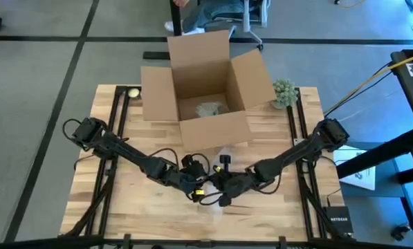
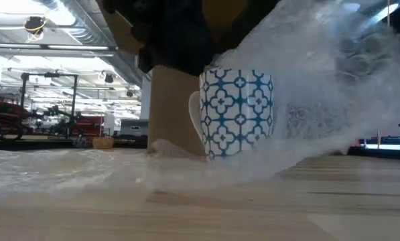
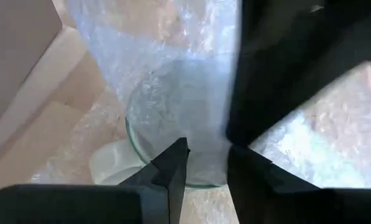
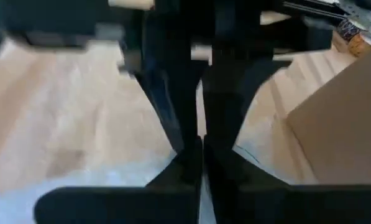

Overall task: Wrap mug
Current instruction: Wrap the white patterned mug with the transparent bubble wrap

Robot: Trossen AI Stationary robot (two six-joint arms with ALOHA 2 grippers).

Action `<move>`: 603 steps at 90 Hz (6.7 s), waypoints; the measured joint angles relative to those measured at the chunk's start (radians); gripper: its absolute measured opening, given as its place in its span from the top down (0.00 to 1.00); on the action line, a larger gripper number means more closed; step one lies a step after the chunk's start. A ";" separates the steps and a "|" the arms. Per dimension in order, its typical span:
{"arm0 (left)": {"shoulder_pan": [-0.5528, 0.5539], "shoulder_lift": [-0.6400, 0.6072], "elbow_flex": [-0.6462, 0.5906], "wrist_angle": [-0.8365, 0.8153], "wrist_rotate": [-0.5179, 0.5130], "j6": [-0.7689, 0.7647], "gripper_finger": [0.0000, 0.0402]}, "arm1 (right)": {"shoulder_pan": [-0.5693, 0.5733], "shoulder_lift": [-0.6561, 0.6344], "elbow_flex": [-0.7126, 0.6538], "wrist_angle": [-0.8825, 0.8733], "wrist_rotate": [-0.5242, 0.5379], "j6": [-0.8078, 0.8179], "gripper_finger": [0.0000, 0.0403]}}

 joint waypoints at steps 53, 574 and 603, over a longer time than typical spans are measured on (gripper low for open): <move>-0.005 0.000 -0.001 0.006 -0.001 -0.011 0.78 | 0.019 -0.018 0.325 -0.702 -0.053 0.133 0.63; 0.014 0.074 0.078 -0.055 0.013 0.026 0.78 | -0.032 0.042 -0.018 -0.095 -0.149 0.101 1.00; 0.015 0.076 0.077 -0.062 0.013 0.029 0.78 | -0.032 0.026 0.193 -0.470 -0.156 0.097 1.00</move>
